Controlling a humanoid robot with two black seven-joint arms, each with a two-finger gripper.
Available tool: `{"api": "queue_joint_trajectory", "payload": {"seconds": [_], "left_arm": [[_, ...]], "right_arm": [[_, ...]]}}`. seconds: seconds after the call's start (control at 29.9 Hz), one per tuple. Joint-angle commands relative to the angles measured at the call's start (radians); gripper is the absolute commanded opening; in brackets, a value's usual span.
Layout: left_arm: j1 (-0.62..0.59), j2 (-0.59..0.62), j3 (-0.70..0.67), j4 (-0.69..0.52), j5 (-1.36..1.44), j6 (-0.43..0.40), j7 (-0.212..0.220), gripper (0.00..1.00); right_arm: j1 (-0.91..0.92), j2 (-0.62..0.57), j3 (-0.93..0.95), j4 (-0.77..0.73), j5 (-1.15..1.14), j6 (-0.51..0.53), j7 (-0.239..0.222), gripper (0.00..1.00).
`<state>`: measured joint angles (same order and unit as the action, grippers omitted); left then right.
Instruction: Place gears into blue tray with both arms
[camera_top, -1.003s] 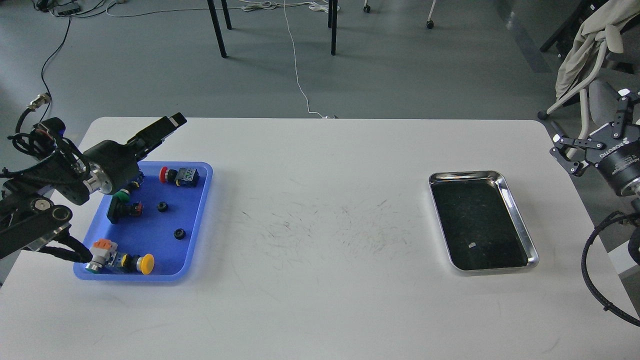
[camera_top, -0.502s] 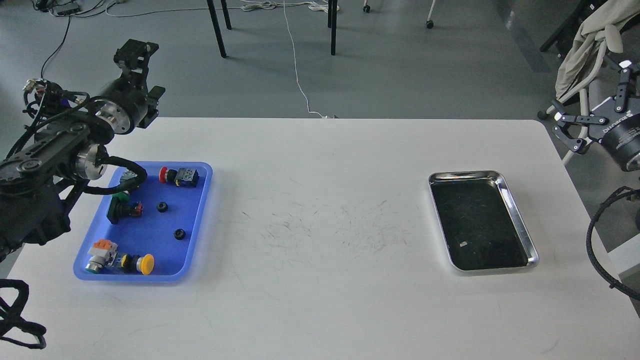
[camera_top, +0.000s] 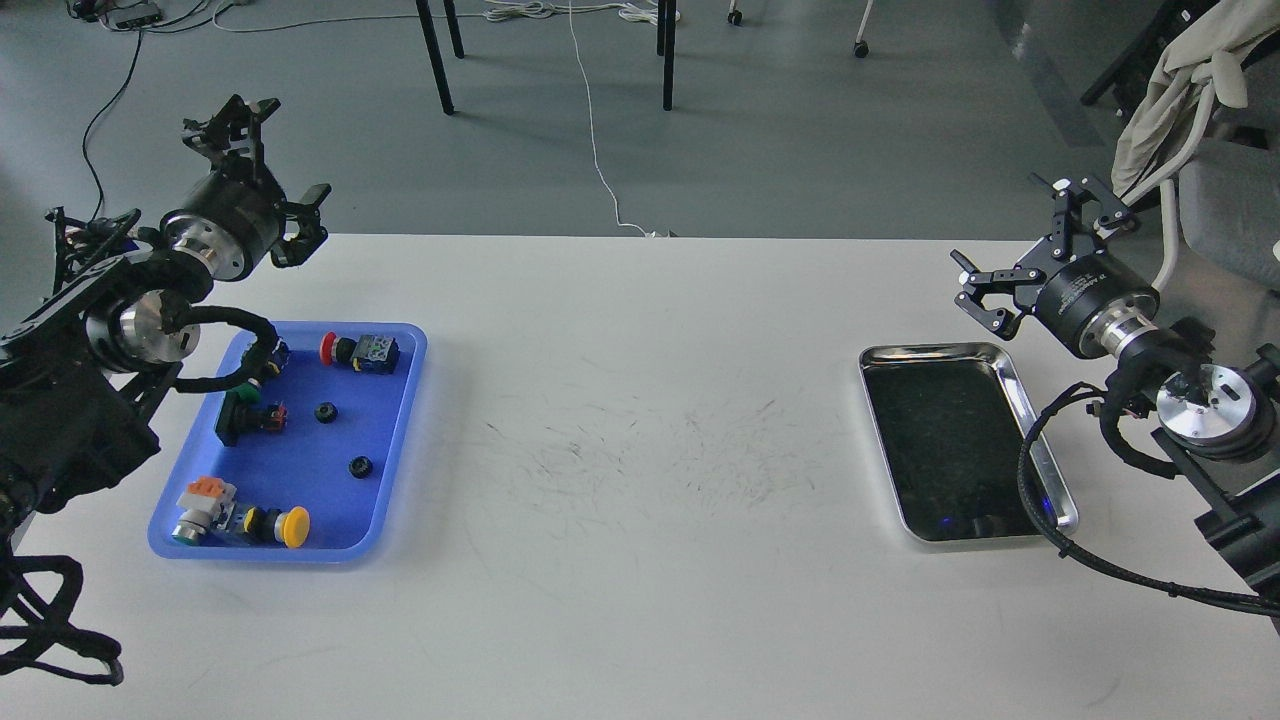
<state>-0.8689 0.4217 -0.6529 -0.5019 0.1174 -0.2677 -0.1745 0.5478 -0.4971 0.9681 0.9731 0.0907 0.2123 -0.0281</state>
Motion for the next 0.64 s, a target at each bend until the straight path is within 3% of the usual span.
{"api": "queue_joint_trajectory", "payload": {"seconds": [0.0, 0.27, 0.6], "left_arm": [[0.001, -0.001, -0.036, -0.001, -0.002, -0.005, -0.003, 0.98], [0.007, -0.006, -0.051, -0.012, -0.01, -0.004, -0.005, 0.98], [0.001, -0.026, -0.06, -0.01, -0.094, 0.004, 0.0, 0.98]], "right_arm": [[0.006, 0.002, -0.002, 0.004, 0.0, 0.013, 0.005, 0.99], [-0.008, -0.028, 0.004, 0.039, 0.0, 0.088, 0.005, 0.99], [-0.026, -0.029, 0.066, 0.035, 0.0, 0.091, 0.007, 0.99]]}}
